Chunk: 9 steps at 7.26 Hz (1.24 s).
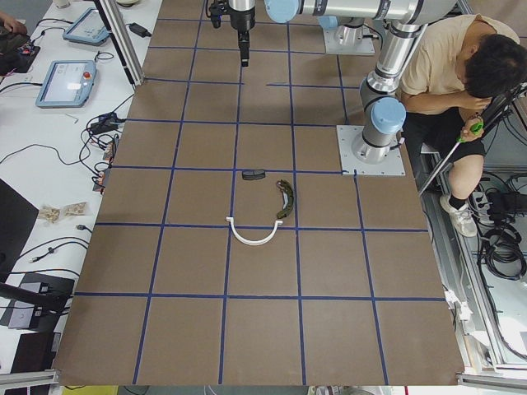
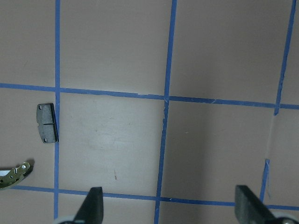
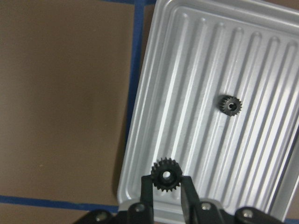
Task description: Place bearing gear from tray to pile
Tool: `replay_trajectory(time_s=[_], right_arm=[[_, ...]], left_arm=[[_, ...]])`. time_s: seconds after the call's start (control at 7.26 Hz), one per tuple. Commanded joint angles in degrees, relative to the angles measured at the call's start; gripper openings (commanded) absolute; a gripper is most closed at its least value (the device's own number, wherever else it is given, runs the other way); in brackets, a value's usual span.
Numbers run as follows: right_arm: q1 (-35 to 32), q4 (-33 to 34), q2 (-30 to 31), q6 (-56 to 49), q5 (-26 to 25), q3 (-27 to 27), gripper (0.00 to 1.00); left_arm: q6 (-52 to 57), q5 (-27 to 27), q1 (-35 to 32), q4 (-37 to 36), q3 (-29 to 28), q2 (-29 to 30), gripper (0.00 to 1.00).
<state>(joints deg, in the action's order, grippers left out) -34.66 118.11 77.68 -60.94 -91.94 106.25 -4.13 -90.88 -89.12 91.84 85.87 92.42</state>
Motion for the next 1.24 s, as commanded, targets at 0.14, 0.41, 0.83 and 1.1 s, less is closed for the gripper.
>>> replay_trajectory(time_s=[0.14, 0.41, 0.83, 1.1], right_arm=[[-14.5, -19.1, 14.6, 22.6, -3.4, -0.2, 0.13], [-27.7, -24.0, 19.5, 38.1, -3.2, -0.8, 0.14], [-49.1, -21.4, 18.4, 62.5, 3.8, -1.4, 0.14], [-60.0, -13.5, 12.8, 77.8, 5.0, -1.4, 0.14]], left_arm=[[0.1, -0.1, -0.1, 0.0, 0.1, 0.0, 1.00], [0.0, -0.1, 0.0, 0.0, 0.1, 0.0, 1.00], [0.0, -0.1, 0.0, 0.0, 0.1, 0.0, 1.00], [0.1, -0.2, 0.0, 0.0, 0.2, -0.1, 1.00]])
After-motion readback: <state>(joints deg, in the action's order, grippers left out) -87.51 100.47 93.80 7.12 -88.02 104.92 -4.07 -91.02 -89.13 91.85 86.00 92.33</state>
